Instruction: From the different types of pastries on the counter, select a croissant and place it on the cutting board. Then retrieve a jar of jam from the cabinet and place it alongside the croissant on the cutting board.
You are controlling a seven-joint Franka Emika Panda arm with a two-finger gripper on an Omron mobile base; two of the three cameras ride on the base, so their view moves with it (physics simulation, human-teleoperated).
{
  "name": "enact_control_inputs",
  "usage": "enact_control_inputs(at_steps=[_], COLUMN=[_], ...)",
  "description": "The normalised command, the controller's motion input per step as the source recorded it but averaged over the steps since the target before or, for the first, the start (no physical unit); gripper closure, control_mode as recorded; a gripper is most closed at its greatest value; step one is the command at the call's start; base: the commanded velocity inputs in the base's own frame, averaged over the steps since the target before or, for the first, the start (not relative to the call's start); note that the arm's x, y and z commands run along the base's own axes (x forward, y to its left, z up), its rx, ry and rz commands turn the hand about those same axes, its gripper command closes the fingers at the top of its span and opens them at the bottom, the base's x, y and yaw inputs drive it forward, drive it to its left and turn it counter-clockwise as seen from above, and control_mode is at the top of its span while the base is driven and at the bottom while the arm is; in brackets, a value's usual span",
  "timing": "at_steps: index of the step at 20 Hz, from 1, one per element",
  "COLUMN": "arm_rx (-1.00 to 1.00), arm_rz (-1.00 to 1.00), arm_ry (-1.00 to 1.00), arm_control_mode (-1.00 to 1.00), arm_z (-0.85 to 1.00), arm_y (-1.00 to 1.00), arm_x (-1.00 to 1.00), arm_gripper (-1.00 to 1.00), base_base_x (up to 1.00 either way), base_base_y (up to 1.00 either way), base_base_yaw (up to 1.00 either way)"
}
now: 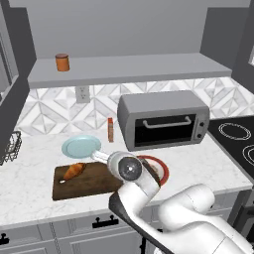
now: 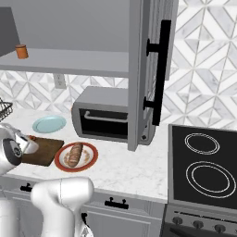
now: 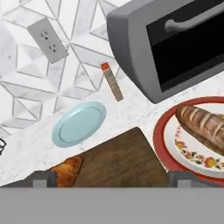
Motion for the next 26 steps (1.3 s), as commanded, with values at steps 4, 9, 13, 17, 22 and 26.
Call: enact_control_inputs(at_steps=[4,9,13,17,22,26], arm_rx=[-0.13,-0.03,0.00,-0.01,0.00,-0.01], arm_rz=[0.25,0.18,0.08,0.14,0.14,0.13], arm_ry=[-0.48,-0.25,0.01,-0.09,-0.11,0.00], arm_control_mode=[-1.00,-1.00,-1.00,-1.00,-1.00,-1.00], arm_z=[0.08,0.05,0.33,1.00,1.00,1.00], arm_y=[-0.32,-0.09,-0.04,-0.05,0.00,0.00], arm_x=[-0.02,0.00,0.00,0.00,-0.01,-0.01], arm_gripper=[-1.00,-1.00,-1.00,-1.00,-1.00,-1.00], base_base_x=[0.00,0.00,0.00,0.00,0.00,0.00], base_base_y=[0.00,0.00,0.00,0.00,0.00,0.00], base_base_yaw=[0.00,0.00,0.00,0.00,0.00,0.00])
